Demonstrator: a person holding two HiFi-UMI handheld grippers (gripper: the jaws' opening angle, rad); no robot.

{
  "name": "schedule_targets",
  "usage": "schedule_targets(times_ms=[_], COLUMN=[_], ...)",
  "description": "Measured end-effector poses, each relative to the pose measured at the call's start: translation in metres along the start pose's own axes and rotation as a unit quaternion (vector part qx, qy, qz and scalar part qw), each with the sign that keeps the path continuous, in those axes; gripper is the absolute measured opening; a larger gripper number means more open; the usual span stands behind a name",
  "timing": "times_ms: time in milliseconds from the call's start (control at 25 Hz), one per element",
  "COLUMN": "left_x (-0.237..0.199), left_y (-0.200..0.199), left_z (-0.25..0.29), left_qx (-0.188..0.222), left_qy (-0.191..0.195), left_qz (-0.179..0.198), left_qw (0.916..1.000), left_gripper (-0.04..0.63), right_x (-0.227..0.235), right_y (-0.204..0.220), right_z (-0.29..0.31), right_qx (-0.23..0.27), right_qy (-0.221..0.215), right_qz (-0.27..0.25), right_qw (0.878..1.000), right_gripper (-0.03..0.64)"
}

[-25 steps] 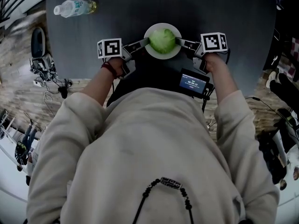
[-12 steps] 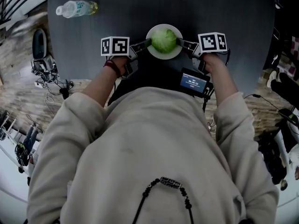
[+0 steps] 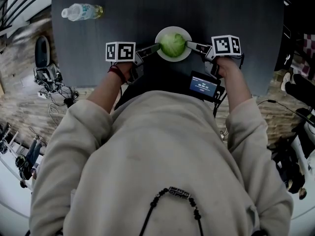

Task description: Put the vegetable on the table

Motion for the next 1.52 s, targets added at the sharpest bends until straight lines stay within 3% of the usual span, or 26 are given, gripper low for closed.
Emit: schedule_targets(times_ms=[80,200,400,560,640,680,720,760,840,880,1000,1040,1120,1200,1240,1280,1360,1400,1440,1520], left_x=[0.003,0.002,-0.01,-0.01,-0.001,0.005,0.013,0.022,0.042,0.051,0.076,0.084,0.106,0.145,0.169,0.193,0.243,0.267,0.289,0.33], left_y=[-0.001,-0.002,-0.001,0.004,0.004,0.003,0.001,-0.001,-0.004,-0.006,-0.018,-0.024,-0.037,-0.045,-0.046,-0.047,-0.044,-0.043,-0.042,-0.043], left_z=[-0.004,-0.011,-0.025,-0.035,-0.05,-0.059,-0.069,-0.076,-0.087,-0.091,-0.1,-0.104,-0.115,-0.127,-0.133,-0.138,-0.15,-0.158,-0.167,-0.184], left_qx=[0.013,0.025,0.041,0.059,0.076,0.088,0.103,0.119,0.143,0.15,0.169,0.178,0.197,0.209,0.213,0.216,0.225,0.233,0.243,0.269], left_qy=[0.014,0.026,0.019,0.028,0.056,0.073,0.093,0.115,0.155,0.166,0.171,0.161,0.125,0.106,0.1,0.093,0.084,0.088,0.1,0.13], left_qz=[-0.008,-0.012,-0.01,-0.018,-0.018,-0.017,-0.019,-0.028,-0.043,-0.039,0.0,0.026,0.114,0.22,0.277,0.337,0.447,0.485,0.51,0.534], left_qw=[0.9998,0.9993,0.9989,0.9977,0.9954,0.9933,0.9902,0.9858,0.9765,0.9739,0.9706,0.9704,0.9656,0.9468,0.9317,0.9117,0.8615,0.8382,0.8192,0.7912], left_gripper=[0.23,0.296,0.305,0.302,0.257,0.189,0.058,0.005,0.005,0.005,0.005,0.005,0.005,0.005,0.005,0.005,0.005,0.005,0.005,0.005], right_x=[0.003,0.013,0.032,0.054,0.05,0.044,0.038,0.03,0.013,0.003,-0.037,-0.053,-0.087,-0.133,-0.161,-0.192,-0.251,-0.275,-0.295,-0.319], right_y=[-0.001,-0.002,0.0,-0.002,-0.004,-0.006,-0.008,-0.01,-0.012,-0.012,-0.015,-0.018,-0.024,-0.03,-0.033,-0.035,-0.035,-0.032,-0.029,-0.026], right_z=[-0.008,-0.021,-0.041,-0.07,-0.086,-0.093,-0.101,-0.109,-0.125,-0.132,-0.144,-0.147,-0.154,-0.166,-0.175,-0.185,-0.207,-0.217,-0.226,-0.242], right_qx=[0.015,0.043,0.095,0.153,0.181,0.194,0.205,0.213,0.222,0.223,0.222,0.225,0.235,0.256,0.28,0.311,0.375,0.398,0.414,0.434], right_qy=[0.007,0.019,0.013,0.038,0.037,0.034,0.033,0.035,0.048,0.055,0.067,0.071,0.094,0.128,0.133,0.128,0.106,0.104,0.109,0.113], right_qz=[0.002,0.014,0.056,0.086,0.091,0.089,0.083,0.072,0.035,0.012,-0.058,-0.08,-0.138,-0.228,-0.276,-0.323,-0.408,-0.442,-0.465,-0.48], right_qw=[1.0,0.999,0.994,0.984,0.978,0.976,0.975,0.974,0.973,0.973,0.971,0.968,0.958,0.931,0.91,0.885,0.825,0.797,0.775,0.754], right_gripper=[0.232,0.244,0.244,0.244,0.242,0.233,0.208,0.174,0.072,0.033,0.017,0.017,0.017,0.017,0.017,0.017,0.017,0.015,0.015,0.015])
Point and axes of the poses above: the fingertips, and each gripper's own axes: z forward along the fingers, x to its right, y out of its underside, the point moved 2 cm from there along -z, backward along the fingers, and after that the axes turned 5 degrees about -z, right-handed, at the moved point
